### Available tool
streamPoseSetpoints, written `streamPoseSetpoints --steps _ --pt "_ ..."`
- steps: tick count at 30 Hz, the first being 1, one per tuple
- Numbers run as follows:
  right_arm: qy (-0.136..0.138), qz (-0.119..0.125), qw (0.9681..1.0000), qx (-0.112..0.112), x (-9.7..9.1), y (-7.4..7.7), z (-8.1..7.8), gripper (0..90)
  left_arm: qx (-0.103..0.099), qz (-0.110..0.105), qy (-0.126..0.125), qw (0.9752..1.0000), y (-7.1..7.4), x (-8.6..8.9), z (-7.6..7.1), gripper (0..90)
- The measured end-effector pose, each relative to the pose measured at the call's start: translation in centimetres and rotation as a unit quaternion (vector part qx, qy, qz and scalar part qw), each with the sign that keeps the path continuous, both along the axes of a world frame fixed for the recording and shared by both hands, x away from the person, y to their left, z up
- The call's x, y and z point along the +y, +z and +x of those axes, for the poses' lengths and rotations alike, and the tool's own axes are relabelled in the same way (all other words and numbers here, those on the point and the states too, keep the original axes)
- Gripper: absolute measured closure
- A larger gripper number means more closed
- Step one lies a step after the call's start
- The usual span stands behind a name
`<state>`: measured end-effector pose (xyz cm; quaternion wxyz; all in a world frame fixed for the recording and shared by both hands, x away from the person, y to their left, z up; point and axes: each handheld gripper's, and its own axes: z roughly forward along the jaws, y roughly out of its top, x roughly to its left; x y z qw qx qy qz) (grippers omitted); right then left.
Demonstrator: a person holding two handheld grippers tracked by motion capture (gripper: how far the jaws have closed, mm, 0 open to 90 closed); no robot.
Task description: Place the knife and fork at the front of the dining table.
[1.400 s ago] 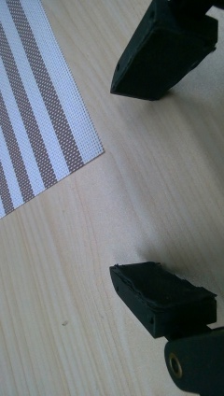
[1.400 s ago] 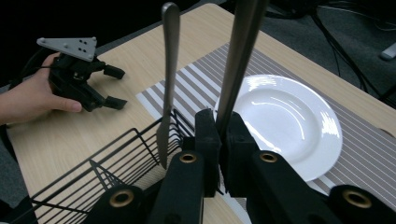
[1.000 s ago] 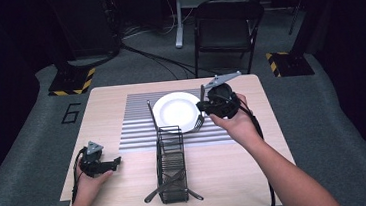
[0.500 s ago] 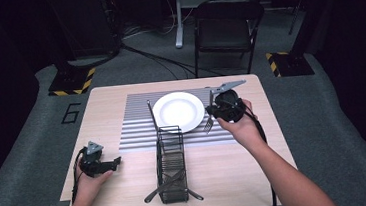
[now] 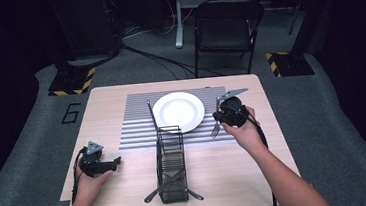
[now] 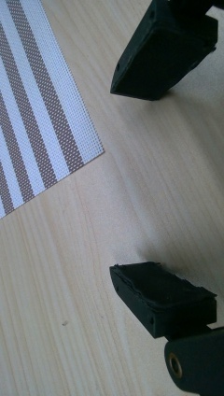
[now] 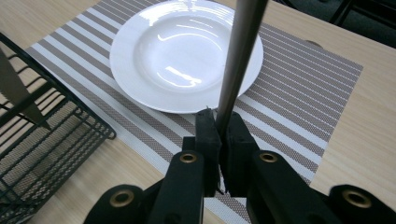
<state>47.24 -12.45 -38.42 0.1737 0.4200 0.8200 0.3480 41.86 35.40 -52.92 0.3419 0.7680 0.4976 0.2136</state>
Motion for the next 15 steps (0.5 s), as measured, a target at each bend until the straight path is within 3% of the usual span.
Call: streamPoseSetpoints --steps 15 --pt "-0.007 -0.006 0.9998 0.017 -0.5 -2.5 2.3 86.8 0.000 0.000 0.000 1.0000 0.0 0.0 0.0 11.3"
